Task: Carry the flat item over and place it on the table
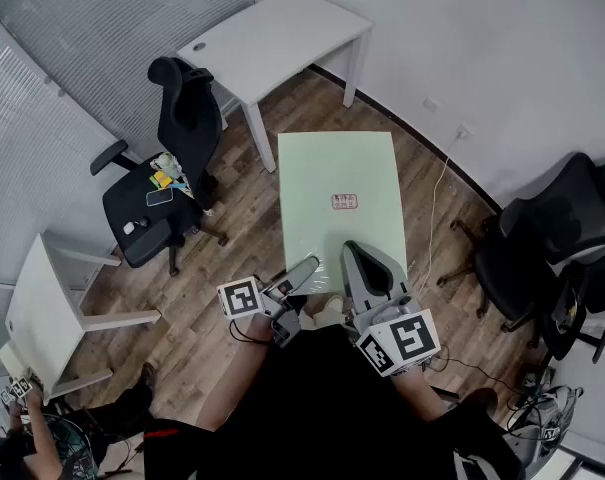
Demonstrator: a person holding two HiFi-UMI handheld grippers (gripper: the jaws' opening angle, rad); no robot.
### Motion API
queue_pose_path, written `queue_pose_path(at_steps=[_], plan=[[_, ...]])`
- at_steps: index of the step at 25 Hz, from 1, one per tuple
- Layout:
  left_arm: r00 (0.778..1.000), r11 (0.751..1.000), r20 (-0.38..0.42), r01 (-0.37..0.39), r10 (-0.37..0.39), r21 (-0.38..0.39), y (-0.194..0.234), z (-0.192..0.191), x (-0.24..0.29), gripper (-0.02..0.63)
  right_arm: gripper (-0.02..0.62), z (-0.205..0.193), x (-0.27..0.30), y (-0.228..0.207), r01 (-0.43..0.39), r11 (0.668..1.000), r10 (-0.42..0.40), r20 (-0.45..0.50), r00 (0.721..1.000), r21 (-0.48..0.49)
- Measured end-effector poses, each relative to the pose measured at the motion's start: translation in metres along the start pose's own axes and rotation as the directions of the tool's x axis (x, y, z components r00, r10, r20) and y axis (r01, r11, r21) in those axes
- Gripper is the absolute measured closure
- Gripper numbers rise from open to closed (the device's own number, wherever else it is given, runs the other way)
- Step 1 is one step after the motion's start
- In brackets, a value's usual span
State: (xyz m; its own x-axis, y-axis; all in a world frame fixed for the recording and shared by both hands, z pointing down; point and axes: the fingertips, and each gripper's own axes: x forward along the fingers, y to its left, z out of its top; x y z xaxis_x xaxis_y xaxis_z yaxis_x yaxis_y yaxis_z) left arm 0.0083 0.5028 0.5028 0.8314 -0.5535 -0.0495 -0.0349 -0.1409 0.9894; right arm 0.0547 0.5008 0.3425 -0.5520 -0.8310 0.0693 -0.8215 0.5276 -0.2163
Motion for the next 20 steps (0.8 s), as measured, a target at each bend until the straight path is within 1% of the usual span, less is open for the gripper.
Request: queue_pose_path(at_steps=[7, 14, 20], plan=[[1.000, 1.000, -0.012, -0.017, 0.017, -0.002, 0.000, -0.018, 0.018, 0.325, 0.594, 0.001, -0.015, -0.016, 0.008, 1.000, -0.008, -0.003, 1.000, -0.007], [1.000, 1.000, -0.020, -0.008, 0.008, 0.017, -0.004, -0.032, 0.038, 0.325, 0.595, 0.003, -0.030, -0.035, 0.007, 1.000, -0.007, 0.003, 1.000, -0.012], [1.000, 1.000, 0.003, 0.015, -0.015, 0.013, -0.006, -0.038, 0.050, 0.325, 0.595, 0.002, -0.041, -0.046, 0.001, 1.000, 0.000, 0.016, 1.000, -0.024]])
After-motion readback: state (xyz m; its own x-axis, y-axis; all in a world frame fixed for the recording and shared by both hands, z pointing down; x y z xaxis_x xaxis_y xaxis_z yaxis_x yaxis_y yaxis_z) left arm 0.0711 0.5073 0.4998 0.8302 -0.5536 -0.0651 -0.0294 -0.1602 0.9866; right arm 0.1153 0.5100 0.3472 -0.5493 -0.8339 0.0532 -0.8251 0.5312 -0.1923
